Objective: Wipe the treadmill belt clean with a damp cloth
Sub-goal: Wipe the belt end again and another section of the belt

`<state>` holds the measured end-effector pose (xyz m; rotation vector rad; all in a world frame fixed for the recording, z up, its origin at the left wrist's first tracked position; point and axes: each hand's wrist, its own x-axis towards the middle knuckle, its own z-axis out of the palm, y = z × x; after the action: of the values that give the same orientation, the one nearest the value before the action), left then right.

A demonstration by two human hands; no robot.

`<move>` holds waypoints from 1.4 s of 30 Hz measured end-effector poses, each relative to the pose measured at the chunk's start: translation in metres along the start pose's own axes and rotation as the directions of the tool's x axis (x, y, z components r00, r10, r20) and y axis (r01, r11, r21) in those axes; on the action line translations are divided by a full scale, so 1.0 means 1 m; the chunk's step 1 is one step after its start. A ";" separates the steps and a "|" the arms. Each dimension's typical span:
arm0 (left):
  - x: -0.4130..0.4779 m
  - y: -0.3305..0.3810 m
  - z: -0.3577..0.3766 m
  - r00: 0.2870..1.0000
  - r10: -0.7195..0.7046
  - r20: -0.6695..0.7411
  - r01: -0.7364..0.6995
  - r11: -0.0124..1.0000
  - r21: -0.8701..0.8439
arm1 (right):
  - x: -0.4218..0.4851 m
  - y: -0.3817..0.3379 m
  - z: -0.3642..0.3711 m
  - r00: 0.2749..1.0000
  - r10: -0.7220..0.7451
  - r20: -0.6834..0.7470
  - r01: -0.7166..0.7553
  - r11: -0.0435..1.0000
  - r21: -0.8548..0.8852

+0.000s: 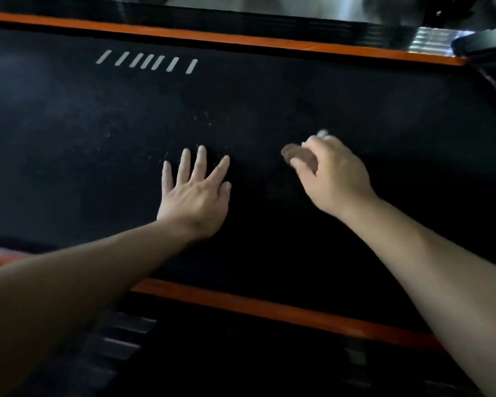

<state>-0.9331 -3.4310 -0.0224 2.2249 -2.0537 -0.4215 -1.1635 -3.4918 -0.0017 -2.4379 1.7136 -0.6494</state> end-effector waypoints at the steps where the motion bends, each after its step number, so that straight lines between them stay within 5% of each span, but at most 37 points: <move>1: 0.000 0.001 0.001 1.000 0.002 -0.005 -0.002 1.000 0.009 | -0.006 -0.005 0.001 1.000 -0.003 0.001 0.003 1.000 0.007; 6: -0.001 0.003 0.000 1.000 -0.009 -0.020 0.010 0.998 0.060 | -0.061 -0.029 -0.009 0.907 -0.383 0.173 0.360 0.921 0.153; 12: -0.005 0.004 0.001 0.999 -0.011 -0.043 0.012 1.000 0.022 | -0.016 0.026 -0.012 0.999 0.047 -0.014 -0.048 0.996 -0.074; 18: -0.006 0.004 0.003 0.997 0.017 -0.079 -0.015 1.000 0.024 | -0.049 0.004 -0.014 0.954 -0.260 0.152 0.258 0.966 0.033; 23: -0.007 0.004 0.001 0.998 0.032 -0.052 -0.032 0.999 0.007 | 0.005 0.039 -0.013 0.984 0.177 -0.029 -0.179 0.967 -0.182; 30: 0.019 0.050 -0.011 0.999 0.052 -0.015 -0.054 0.995 -0.086 | -0.041 0.019 -0.024 0.952 -0.222 0.210 0.211 0.975 0.075; 35: 0.045 0.097 0.000 1.000 0.003 -0.010 -0.004 0.995 -0.095 | 0.035 0.076 -0.018 0.993 0.116 0.013 -0.114 0.990 -0.083; 42: 0.078 0.112 0.010 0.998 -0.059 -0.030 0.058 0.998 -0.027 | -0.006 0.071 -0.025 0.953 -0.275 0.126 0.268 0.961 0.070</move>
<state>-1.0386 -3.5174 -0.0158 2.2666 -1.9613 -0.4137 -1.2372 -3.5077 -0.0026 -2.6382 1.3085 -0.5310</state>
